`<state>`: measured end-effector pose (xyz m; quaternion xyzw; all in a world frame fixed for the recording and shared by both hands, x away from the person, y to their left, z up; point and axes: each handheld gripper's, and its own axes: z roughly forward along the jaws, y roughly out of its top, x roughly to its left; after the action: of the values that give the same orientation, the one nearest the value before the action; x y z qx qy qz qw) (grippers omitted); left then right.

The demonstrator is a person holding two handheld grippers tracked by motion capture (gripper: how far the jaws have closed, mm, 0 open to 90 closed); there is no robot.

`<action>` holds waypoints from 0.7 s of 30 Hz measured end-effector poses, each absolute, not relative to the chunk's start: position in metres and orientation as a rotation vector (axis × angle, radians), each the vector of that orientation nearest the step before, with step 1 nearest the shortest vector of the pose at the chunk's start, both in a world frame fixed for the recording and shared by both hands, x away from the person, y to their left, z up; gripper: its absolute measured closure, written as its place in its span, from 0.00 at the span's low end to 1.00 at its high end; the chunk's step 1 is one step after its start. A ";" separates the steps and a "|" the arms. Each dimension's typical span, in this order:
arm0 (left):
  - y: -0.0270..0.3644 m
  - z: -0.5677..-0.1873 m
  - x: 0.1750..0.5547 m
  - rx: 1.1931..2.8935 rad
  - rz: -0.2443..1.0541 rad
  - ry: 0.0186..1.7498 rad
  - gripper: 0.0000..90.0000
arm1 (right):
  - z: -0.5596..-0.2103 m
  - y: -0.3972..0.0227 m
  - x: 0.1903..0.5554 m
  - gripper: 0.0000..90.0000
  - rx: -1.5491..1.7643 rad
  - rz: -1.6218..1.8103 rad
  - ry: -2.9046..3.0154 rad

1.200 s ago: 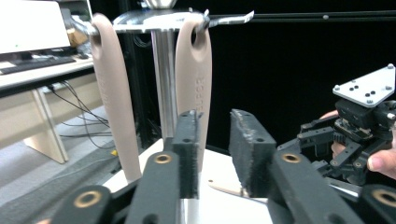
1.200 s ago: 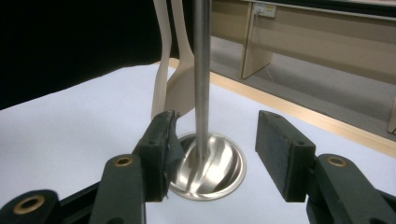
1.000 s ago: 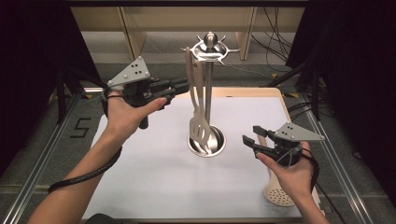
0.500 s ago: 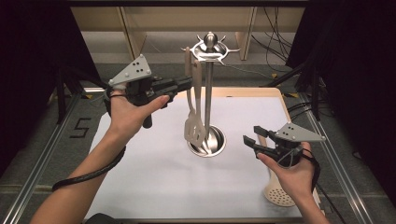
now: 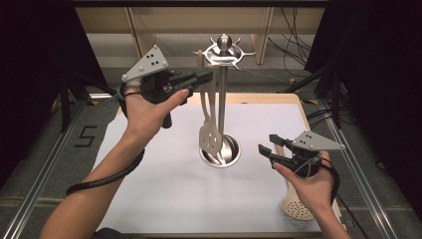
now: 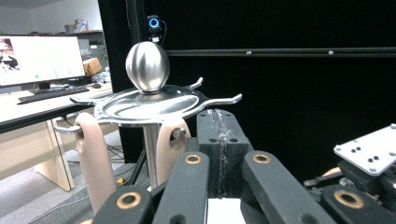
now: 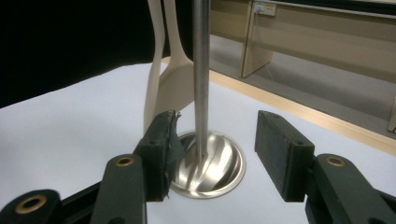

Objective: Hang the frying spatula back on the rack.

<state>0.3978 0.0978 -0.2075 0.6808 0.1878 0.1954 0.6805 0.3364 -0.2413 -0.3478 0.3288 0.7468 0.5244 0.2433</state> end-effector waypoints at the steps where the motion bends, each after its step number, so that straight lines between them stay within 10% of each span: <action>1: 0.097 -0.207 0.399 1.524 0.442 0.424 0.99 | -0.348 -0.241 0.335 0.55 0.927 1.438 2.047; 21: 0.097 -0.207 0.403 1.545 0.529 0.429 0.99 | -0.347 -0.241 0.335 0.55 0.930 1.455 2.055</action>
<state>0.4028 0.0966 -0.2073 0.6839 0.1898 0.2342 0.6644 0.3346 -0.2415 -0.3472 0.3376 0.7456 0.5279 0.2266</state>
